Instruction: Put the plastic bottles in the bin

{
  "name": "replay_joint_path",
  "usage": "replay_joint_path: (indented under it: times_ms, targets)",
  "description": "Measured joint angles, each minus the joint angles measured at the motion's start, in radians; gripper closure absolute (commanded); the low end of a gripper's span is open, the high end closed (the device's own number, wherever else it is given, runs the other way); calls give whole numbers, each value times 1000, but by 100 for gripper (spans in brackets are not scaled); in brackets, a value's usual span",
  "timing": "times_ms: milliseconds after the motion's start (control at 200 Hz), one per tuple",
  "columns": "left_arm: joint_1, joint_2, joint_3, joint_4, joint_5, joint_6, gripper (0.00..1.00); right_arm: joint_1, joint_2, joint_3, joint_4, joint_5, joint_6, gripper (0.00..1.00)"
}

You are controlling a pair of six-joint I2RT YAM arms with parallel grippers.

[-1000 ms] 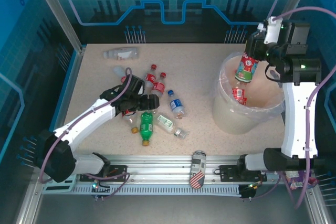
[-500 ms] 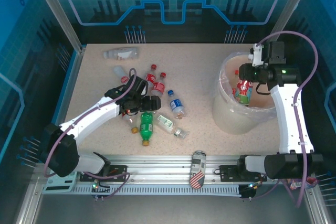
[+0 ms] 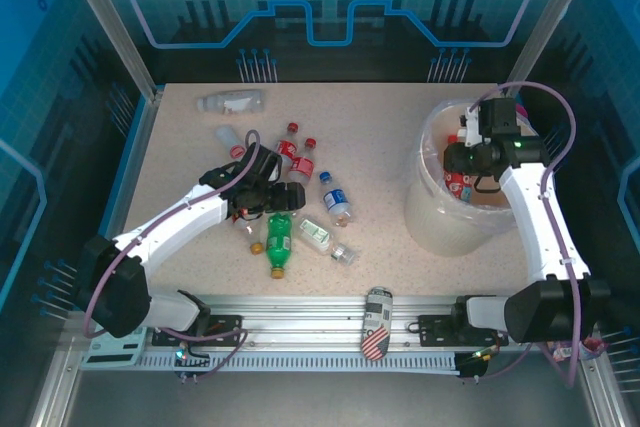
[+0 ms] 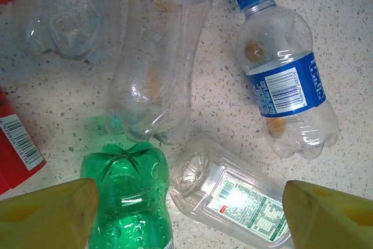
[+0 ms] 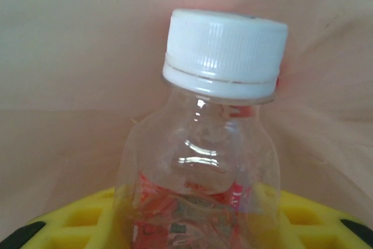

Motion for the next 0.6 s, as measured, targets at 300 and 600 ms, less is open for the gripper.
replay_joint_path:
  times_ms: [300, 600]
  targets:
    - [0, -10, -2, -8, -7, 0, 16, 12, 6, -40, 92, 5, 20, 41]
    - [0, -17, -6, -10, -7, -1, 15, 19, 35, -40, 51, 10, 25, 23]
